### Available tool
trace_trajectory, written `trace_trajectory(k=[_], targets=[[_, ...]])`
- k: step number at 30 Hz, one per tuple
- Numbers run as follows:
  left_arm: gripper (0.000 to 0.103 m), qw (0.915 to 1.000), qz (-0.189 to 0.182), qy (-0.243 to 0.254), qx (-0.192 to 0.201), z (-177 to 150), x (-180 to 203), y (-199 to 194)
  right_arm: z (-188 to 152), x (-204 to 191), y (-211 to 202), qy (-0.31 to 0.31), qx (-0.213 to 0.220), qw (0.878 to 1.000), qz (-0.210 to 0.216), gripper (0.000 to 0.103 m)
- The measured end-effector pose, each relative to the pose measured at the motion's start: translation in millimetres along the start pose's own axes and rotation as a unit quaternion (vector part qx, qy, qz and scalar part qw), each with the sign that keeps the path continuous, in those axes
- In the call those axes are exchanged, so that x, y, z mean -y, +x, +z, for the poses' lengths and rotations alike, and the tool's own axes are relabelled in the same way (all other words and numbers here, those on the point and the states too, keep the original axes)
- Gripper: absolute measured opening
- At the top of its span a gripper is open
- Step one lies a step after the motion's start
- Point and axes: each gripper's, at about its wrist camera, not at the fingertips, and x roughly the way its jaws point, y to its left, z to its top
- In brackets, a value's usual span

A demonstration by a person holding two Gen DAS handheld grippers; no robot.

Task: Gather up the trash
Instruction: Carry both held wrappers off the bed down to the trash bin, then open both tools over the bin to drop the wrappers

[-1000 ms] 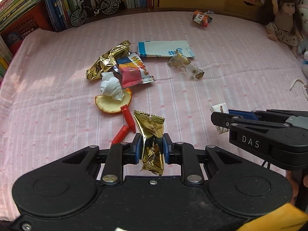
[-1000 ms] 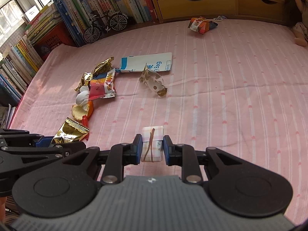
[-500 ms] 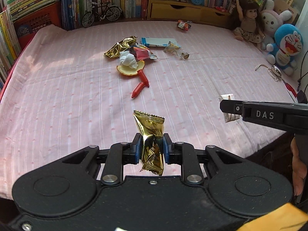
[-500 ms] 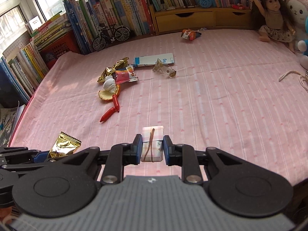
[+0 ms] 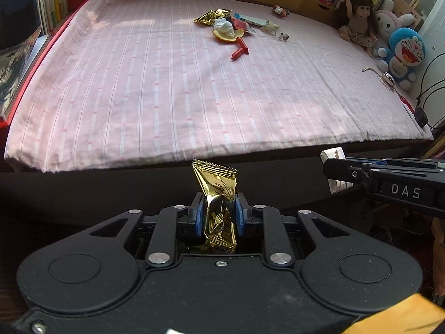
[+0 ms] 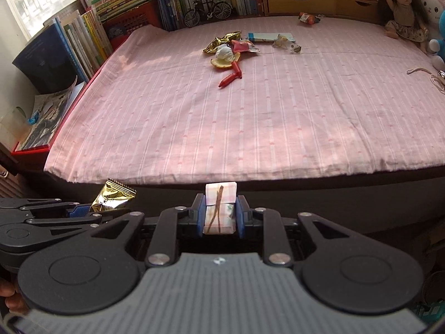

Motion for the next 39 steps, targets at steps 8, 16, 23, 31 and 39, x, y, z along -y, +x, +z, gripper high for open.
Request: trace_trajectory(k=[8, 16, 23, 31, 39], targets=[[0.021, 0.9972, 0.004, -0.065, -0.035, -45.9, -17.3, 9.7, -38.2, -6.6, 11.6, -0.004, -0.044, 0.999, 0.019, 0.028], [0.021, 0.9960, 0.013, -0.071, -0.052, -63.8, -14.1, 15.3, -60.3, -14.8, 24.3, -0.012, -0.078, 0.997, 0.027, 0.028], [0.022, 0.9952, 0.016, -0.073, -0.063, -67.9, -13.9, 21.3, -62.9, -18.4, 32.3, -0.016, -0.088, 0.995, 0.031, 0.028], [0.023, 0.9944, 0.018, -0.074, -0.072, -64.7, -15.4, 32.5, -61.6, -23.4, 41.2, -0.017, -0.093, 0.995, 0.031, 0.029], [0.034, 0.9934, 0.016, -0.084, -0.076, -65.7, -17.9, 41.2, -61.9, -26.9, 46.9, -0.016, -0.097, 0.995, 0.029, 0.032]])
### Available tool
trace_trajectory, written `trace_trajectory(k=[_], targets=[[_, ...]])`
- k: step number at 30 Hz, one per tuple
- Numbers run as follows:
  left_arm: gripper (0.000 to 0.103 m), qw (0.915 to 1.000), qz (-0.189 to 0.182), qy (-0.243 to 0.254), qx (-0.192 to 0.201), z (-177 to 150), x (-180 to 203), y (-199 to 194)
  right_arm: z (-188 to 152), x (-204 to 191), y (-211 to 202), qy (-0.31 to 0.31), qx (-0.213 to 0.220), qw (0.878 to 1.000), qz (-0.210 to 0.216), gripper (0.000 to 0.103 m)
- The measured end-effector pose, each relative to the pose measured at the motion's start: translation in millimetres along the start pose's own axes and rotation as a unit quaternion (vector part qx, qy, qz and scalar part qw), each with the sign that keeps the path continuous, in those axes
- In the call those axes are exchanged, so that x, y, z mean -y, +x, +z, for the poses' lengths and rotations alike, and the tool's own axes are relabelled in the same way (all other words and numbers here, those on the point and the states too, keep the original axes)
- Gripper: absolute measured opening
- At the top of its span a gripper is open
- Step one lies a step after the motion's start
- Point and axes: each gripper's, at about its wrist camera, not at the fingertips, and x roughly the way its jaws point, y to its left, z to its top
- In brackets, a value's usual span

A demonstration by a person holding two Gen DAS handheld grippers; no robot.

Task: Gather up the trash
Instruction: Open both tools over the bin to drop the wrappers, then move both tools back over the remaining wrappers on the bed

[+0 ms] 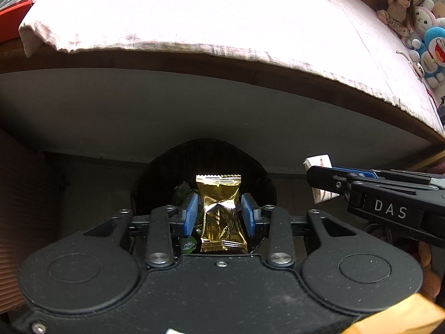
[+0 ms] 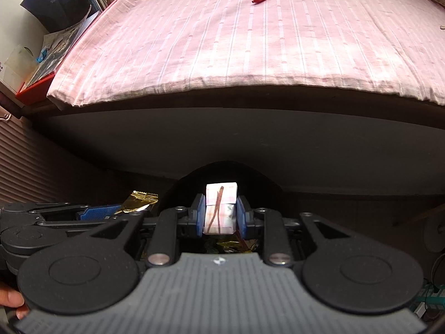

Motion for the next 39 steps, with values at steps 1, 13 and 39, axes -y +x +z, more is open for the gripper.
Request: trace_trajectory(k=[1, 13, 39], targets=[[0.035, 1.0000, 0.000, 0.000, 0.000, 0.2, -0.3, 0.7, 0.2, -0.3, 0.7, 0.000, 0.000, 1.000, 0.000, 0.033], [0.065, 0.9999, -0.002, -0.010, 0.002, 5.2, -8.2, 5.0, 4.0, -3.4, 6.2, 0.016, 0.001, 1.000, -0.007, 0.050], [0.082, 0.9820, -0.066, 0.059, 0.167, 132.6, 44.1, -73.2, 96.4, 33.2, -107.7, 0.075, 0.190, 0.973, -0.109, 0.069]])
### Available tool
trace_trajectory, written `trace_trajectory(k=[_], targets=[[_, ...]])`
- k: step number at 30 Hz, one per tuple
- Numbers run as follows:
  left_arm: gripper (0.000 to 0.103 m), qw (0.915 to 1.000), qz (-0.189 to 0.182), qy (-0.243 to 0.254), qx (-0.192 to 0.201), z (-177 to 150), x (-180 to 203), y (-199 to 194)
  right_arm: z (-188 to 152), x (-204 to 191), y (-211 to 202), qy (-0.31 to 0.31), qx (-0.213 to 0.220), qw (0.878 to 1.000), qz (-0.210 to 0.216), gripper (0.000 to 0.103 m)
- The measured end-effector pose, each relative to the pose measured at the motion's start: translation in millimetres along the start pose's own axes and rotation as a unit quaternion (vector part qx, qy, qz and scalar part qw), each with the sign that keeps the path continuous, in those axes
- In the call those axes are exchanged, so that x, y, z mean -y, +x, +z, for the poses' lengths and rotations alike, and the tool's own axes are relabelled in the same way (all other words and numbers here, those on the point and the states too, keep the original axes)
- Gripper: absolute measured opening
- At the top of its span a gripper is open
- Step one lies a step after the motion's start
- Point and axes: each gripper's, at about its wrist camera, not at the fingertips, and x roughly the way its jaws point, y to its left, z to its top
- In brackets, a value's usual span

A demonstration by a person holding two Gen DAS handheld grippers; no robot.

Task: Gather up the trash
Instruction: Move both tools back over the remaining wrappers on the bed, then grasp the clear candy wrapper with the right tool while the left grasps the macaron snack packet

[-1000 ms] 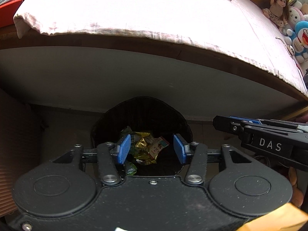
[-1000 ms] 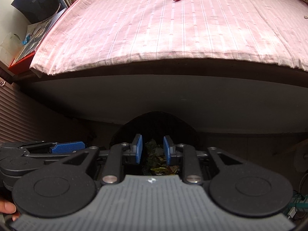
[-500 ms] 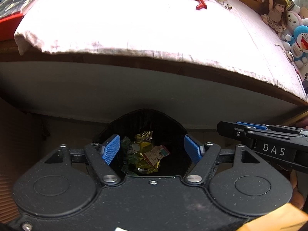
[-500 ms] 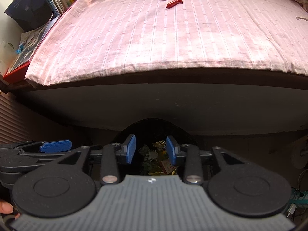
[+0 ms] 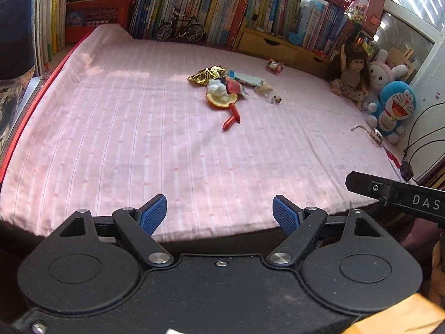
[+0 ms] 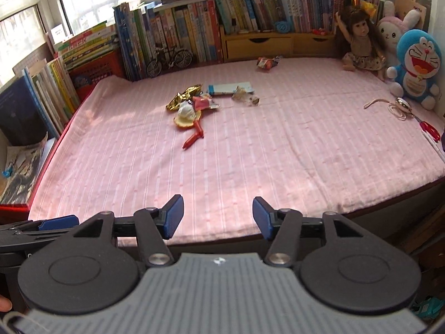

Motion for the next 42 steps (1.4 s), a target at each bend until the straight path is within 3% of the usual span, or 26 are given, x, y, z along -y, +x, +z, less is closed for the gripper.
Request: trace_trajectory(k=[5, 12, 17, 23, 25, 27, 28, 32, 36, 42], targets=[[0.083, 0.9995, -0.012, 0.014, 0.025, 34.7, 15.3, 2.7, 24.0, 14.9, -0.3, 0.003, 0.037, 0.999, -0.016, 0.069], [0.083, 0.9985, 0.011, 0.010, 0.054, 77.1, 32.5, 30.3, 65.5, 41.3, 30.7, 0.017, 0.067, 0.997, -0.015, 0.069], [0.072, 0.9972, 0.055, -0.026, 0.045, 105.9, 42.9, 73.0, 103.1, 57.4, 81.8, -0.014, 0.052, 0.999, 0.000, 0.068], [0.068, 0.9930, 0.085, -0.070, 0.043, 155.3, 53.0, 129.0, 151.7, 75.4, 136.4, -0.052, 0.040, 0.998, 0.023, 0.067], [0.061, 0.9911, 0.094, -0.083, 0.046, 168.2, 55.7, 143.4, 164.3, 82.6, 158.4, -0.055, 0.026, 0.998, 0.036, 0.067], [0.030, 0.9917, 0.083, -0.089, 0.041, 179.3, 59.5, 158.1, 173.2, 87.8, 178.6, -0.058, 0.013, 0.997, 0.045, 0.067], [0.025, 0.9925, 0.075, -0.089, 0.035, 183.3, 61.5, 165.7, 177.1, 91.2, 191.8, -0.061, 0.003, 0.997, 0.052, 0.067], [0.026, 0.9942, 0.079, -0.072, 0.014, 193.9, 74.6, 202.2, 182.2, 96.0, 235.0, -0.082, -0.026, 0.994, 0.073, 0.067], [0.044, 0.9938, 0.090, -0.066, -0.004, 202.2, 79.7, 243.2, 180.1, 99.7, 269.5, -0.094, -0.058, 0.990, 0.085, 0.067], [0.054, 0.9876, 0.127, -0.081, -0.046, 213.5, 71.9, 307.5, 184.9, 100.1, 299.0, -0.101, -0.074, 0.987, 0.102, 0.067]])
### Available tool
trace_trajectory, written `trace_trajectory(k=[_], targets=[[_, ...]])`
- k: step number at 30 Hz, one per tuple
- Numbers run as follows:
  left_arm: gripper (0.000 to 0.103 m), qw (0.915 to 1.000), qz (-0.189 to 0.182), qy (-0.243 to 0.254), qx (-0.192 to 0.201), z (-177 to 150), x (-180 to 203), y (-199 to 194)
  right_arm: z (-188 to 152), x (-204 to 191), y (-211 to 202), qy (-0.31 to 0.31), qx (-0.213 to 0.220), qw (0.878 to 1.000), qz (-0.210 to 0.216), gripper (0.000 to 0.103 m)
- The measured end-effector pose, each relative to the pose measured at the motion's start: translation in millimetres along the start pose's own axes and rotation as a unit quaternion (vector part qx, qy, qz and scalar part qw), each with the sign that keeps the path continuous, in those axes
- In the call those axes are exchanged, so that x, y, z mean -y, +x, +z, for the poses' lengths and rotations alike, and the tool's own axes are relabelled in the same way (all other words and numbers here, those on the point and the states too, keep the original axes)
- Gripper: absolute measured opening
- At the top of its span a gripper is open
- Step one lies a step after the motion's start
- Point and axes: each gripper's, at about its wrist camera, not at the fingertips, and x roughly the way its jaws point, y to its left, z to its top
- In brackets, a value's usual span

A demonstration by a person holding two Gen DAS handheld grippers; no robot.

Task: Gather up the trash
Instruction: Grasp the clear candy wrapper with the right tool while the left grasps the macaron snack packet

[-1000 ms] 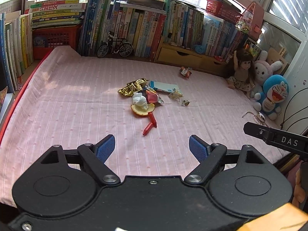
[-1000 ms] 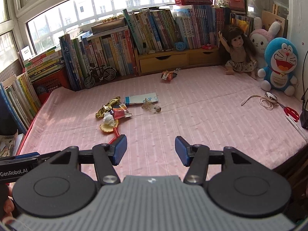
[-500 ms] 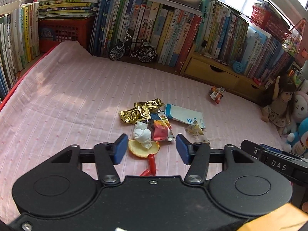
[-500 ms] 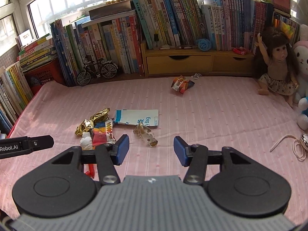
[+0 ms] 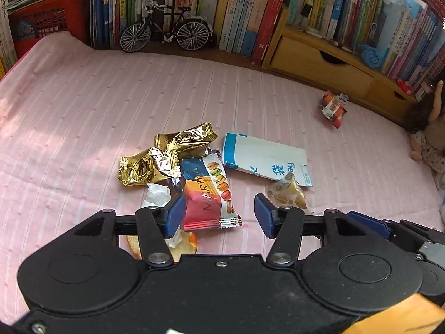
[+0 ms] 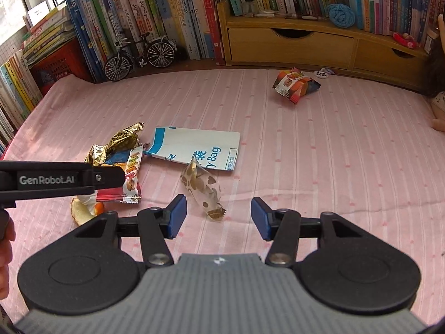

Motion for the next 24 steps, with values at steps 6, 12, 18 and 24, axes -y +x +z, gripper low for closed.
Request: trace_trajectory(k=[6, 12, 18, 24], targets=[[0.063, 0.9991, 0.038, -0.012, -0.015, 6.3, 2.0, 34.3, 5.4, -0.1, 23.1, -0.007, -0.016, 1.000, 0.013, 0.067], [0.066, 0.9988, 0.039, -0.014, -0.026, 7.6, 3.8, 44.5, 7.3, -4.5, 37.8, -0.004, -0.022, 1.000, 0.017, 0.067], [0.050, 0.9994, 0.019, -0.022, -0.015, 7.2, 2.7, 41.6, 9.4, -7.4, 45.7, -0.011, -0.024, 0.999, 0.024, 0.051], [0.049, 0.9997, 0.016, -0.003, 0.020, 6.5, 11.0, 21.7, 9.5, -8.5, 45.2, -0.013, -0.030, 0.999, 0.031, 0.032]])
